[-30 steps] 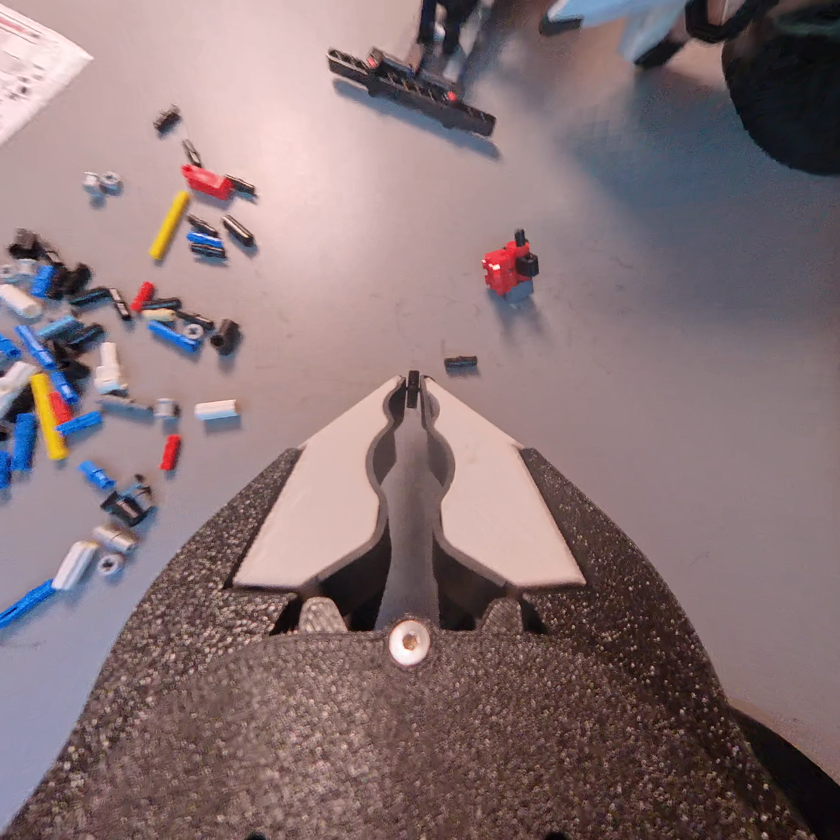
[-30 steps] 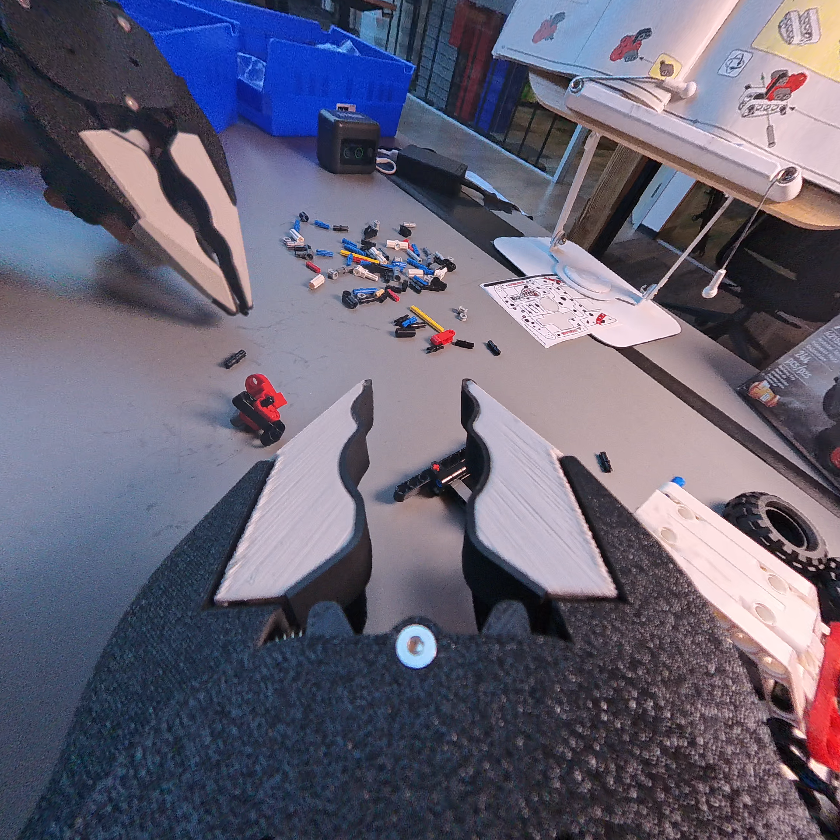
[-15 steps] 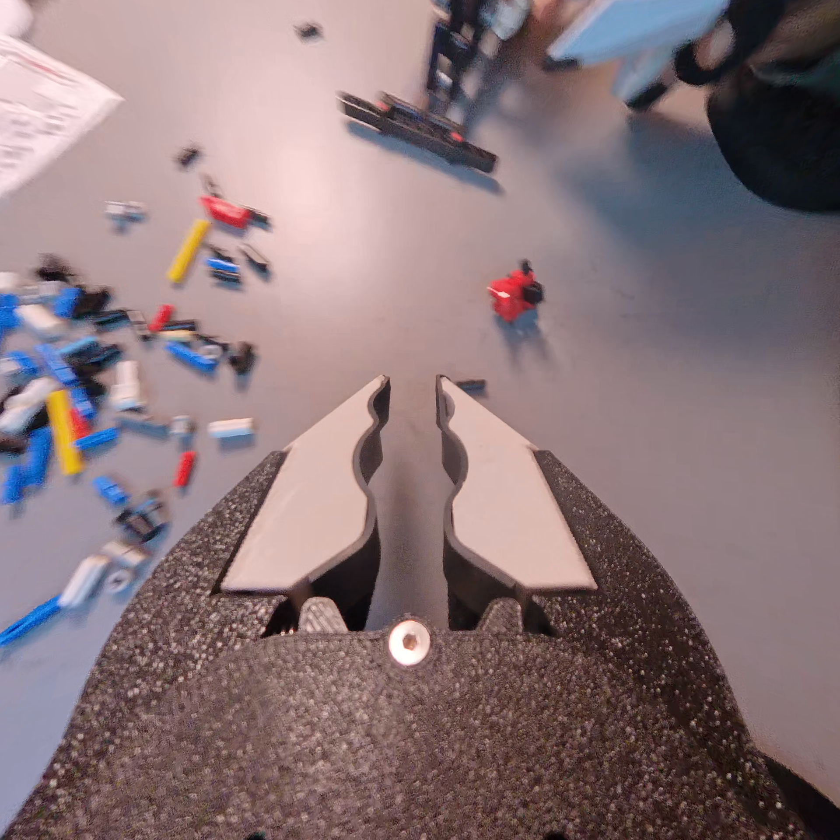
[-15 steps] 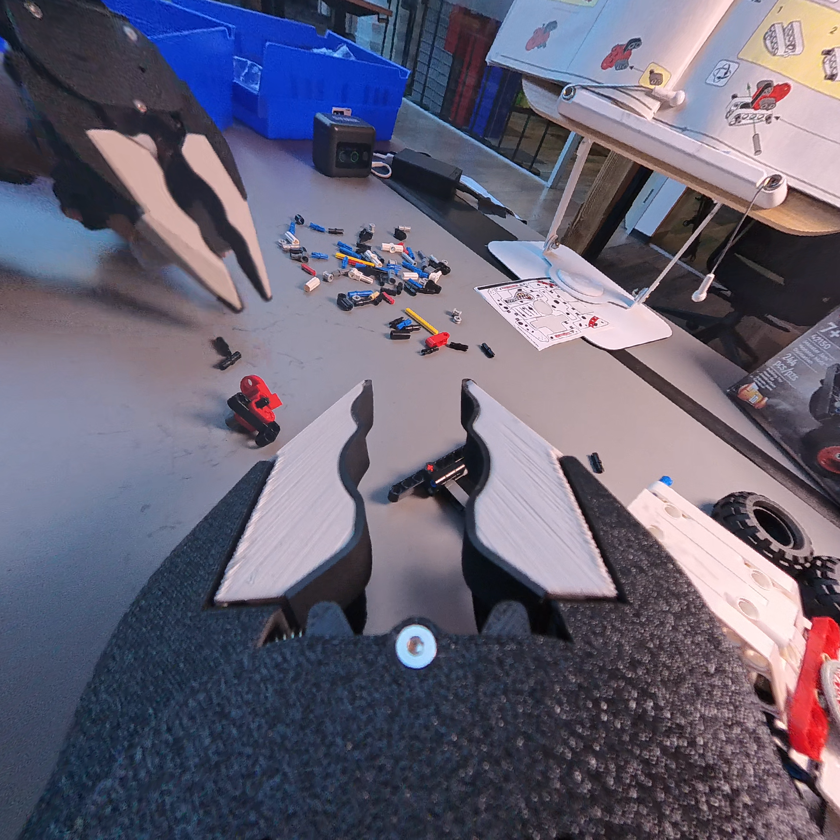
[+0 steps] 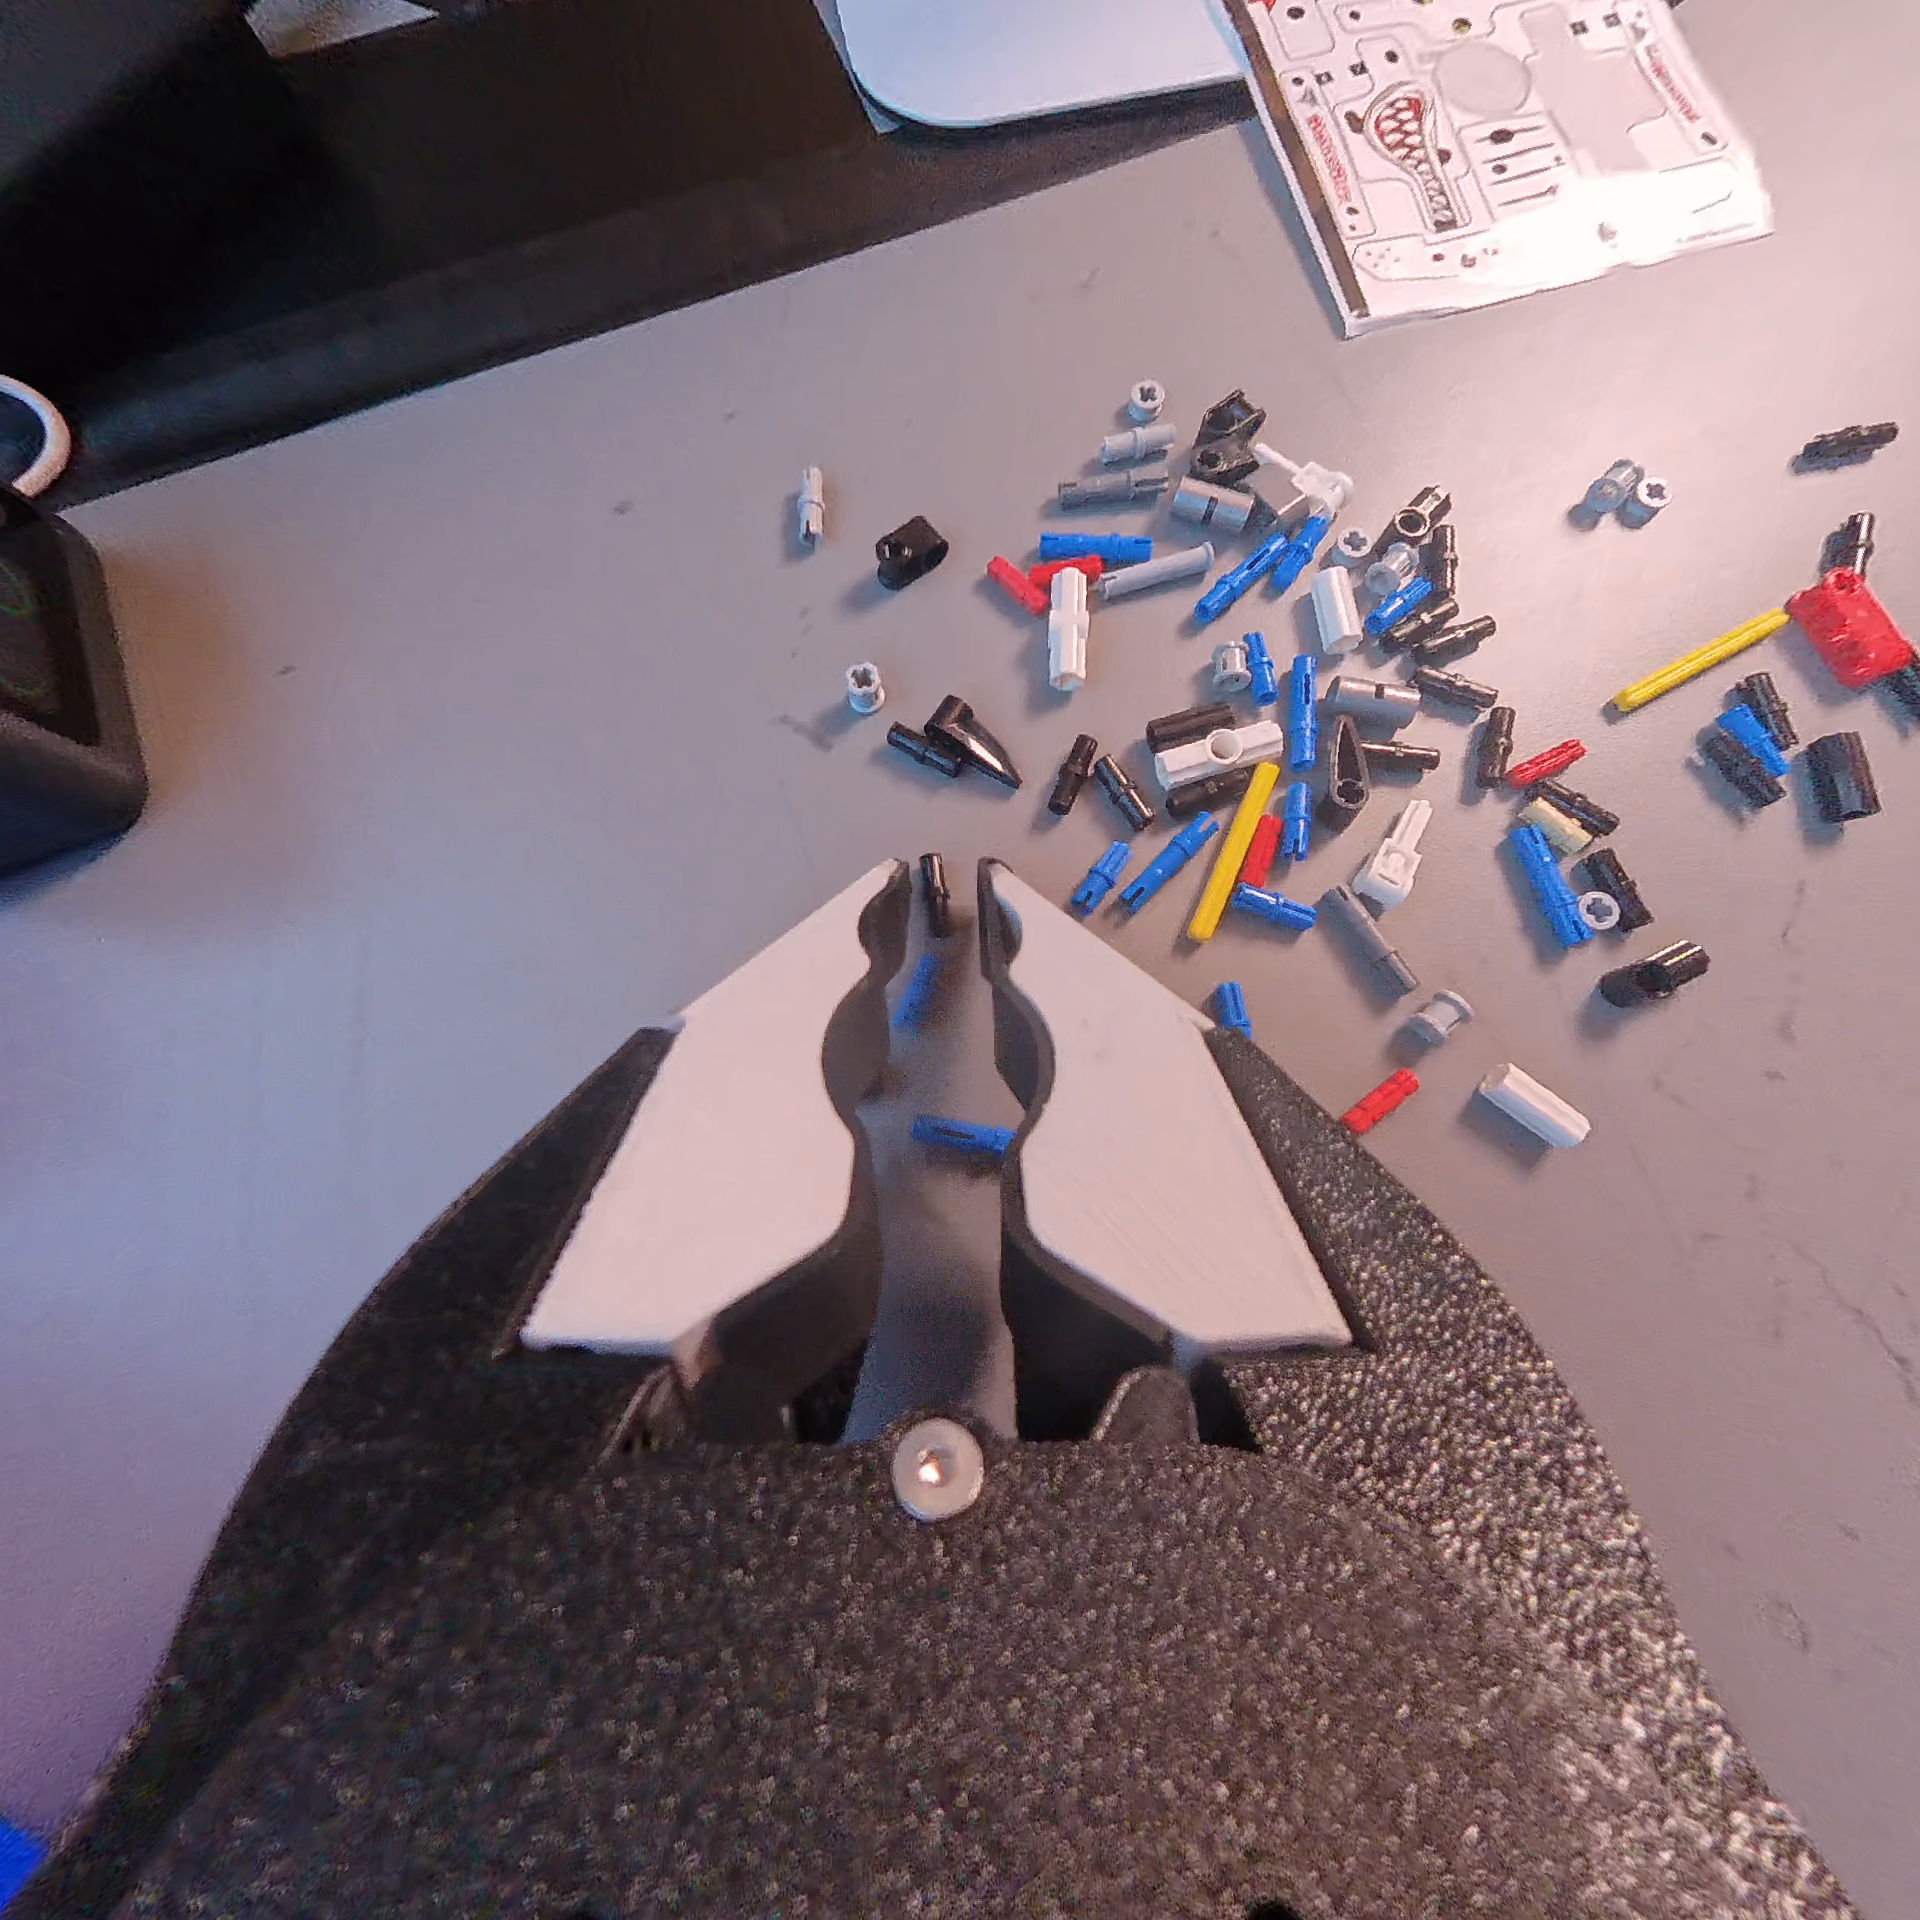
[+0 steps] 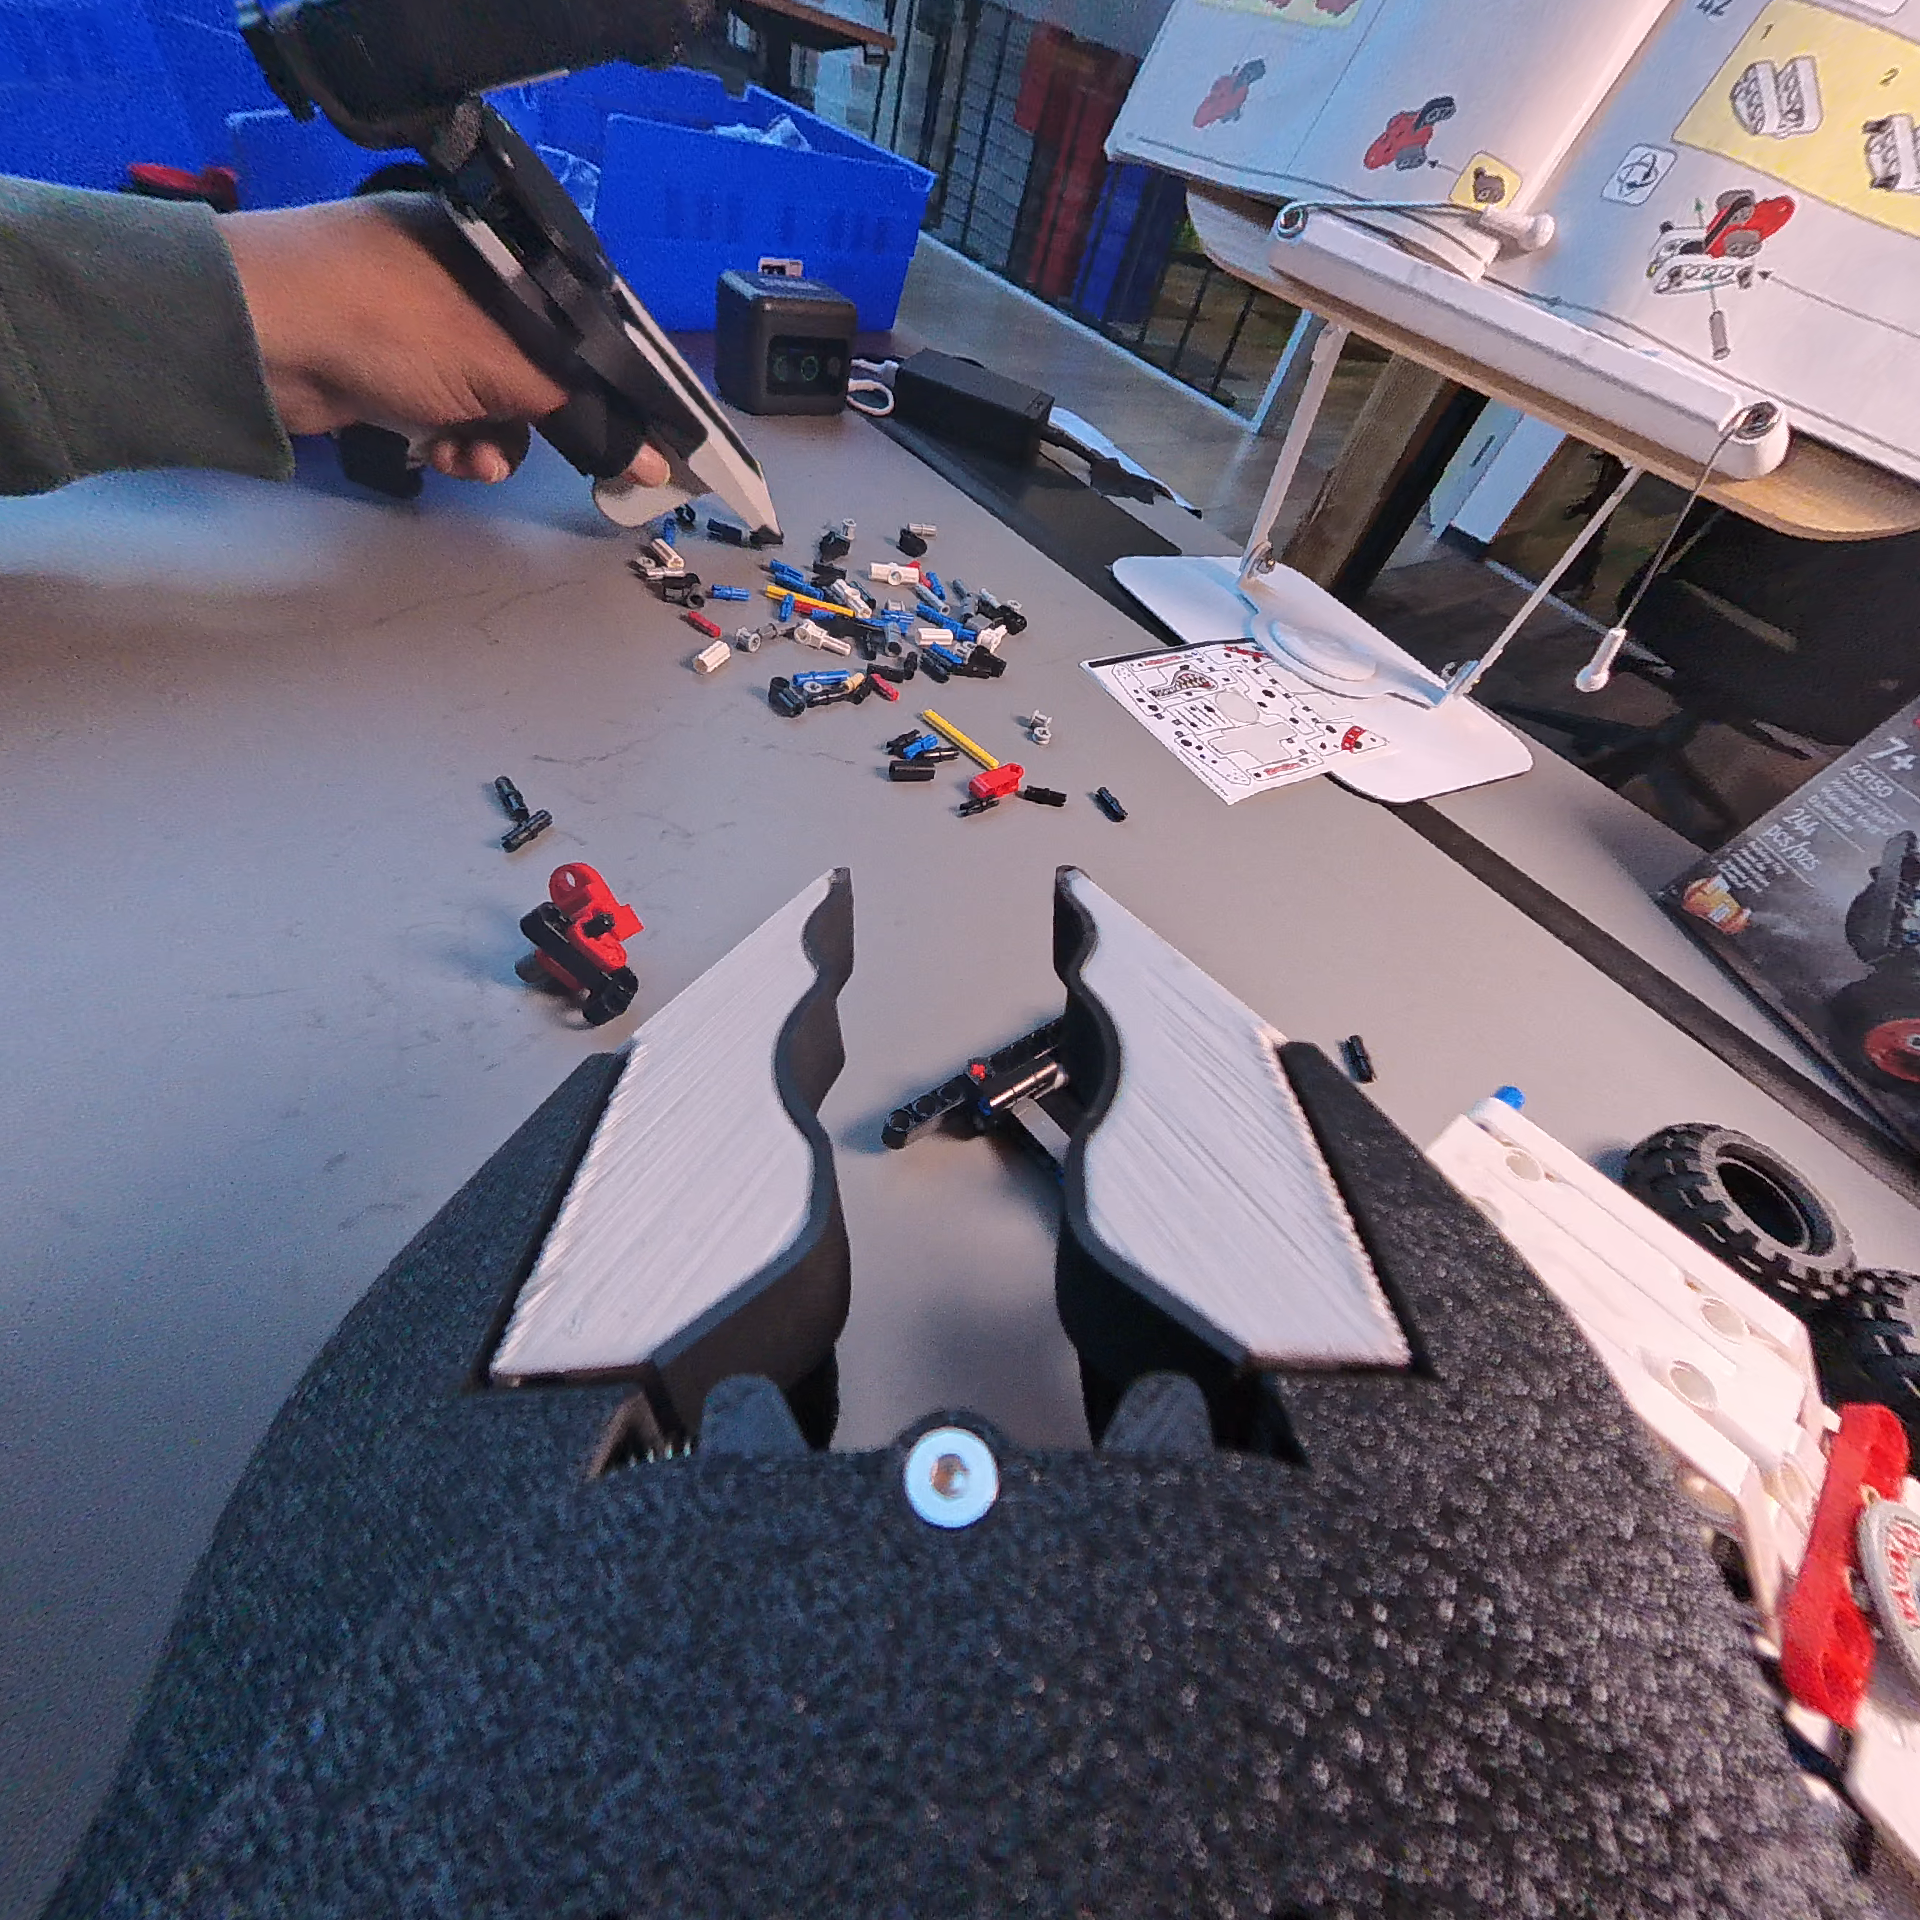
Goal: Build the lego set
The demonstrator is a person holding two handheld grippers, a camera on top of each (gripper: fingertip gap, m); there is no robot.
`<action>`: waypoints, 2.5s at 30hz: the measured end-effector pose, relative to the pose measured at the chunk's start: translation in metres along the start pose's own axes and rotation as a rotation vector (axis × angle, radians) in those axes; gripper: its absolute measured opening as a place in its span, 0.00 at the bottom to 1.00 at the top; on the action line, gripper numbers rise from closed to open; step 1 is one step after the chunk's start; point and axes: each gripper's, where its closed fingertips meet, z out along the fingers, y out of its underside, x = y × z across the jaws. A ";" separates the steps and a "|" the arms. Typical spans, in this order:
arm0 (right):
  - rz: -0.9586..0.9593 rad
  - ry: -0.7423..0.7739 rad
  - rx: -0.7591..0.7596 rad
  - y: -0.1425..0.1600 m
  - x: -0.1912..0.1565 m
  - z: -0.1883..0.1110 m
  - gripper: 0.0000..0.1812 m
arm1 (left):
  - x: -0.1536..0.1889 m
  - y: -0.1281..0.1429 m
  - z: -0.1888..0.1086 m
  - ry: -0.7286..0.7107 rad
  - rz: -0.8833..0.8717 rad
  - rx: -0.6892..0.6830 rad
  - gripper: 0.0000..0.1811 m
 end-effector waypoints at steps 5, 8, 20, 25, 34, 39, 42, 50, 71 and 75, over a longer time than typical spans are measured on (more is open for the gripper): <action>0.007 -0.003 -0.002 0.001 0.001 0.000 0.21 | -0.003 0.003 0.003 -0.007 0.030 -0.027 0.02; 0.001 0.000 0.003 0.000 0.001 0.000 0.21 | 0.004 -0.012 -0.010 0.013 0.059 0.048 0.02; 0.008 0.009 0.001 0.002 0.003 0.000 0.21 | 0.186 0.068 -0.075 0.698 0.551 -0.021 0.02; 0.008 0.009 0.000 0.002 0.003 0.000 0.21 | 0.187 0.071 -0.074 0.717 0.529 -0.043 0.02; 0.008 0.006 0.001 0.002 0.003 0.000 0.21 | 0.175 0.045 -0.088 0.799 0.357 0.033 0.14; 0.012 -0.001 -0.002 0.003 0.001 0.001 0.21 | 0.097 -0.015 -0.058 0.402 0.153 0.191 0.13; 0.007 -0.004 -0.004 0.003 0.000 0.001 0.21 | 0.032 -0.027 -0.031 0.122 0.062 0.150 0.11; 0.012 0.008 0.000 0.002 0.005 0.000 0.21 | -0.003 -0.010 0.016 0.067 0.018 -0.034 0.12; 0.011 0.004 -0.013 0.006 0.005 0.001 0.21 | 0.005 -0.026 -0.001 0.111 0.086 0.041 0.08; 0.007 0.015 -0.009 0.005 0.008 0.000 0.21 | 0.078 -0.023 -0.044 0.367 0.226 0.111 0.08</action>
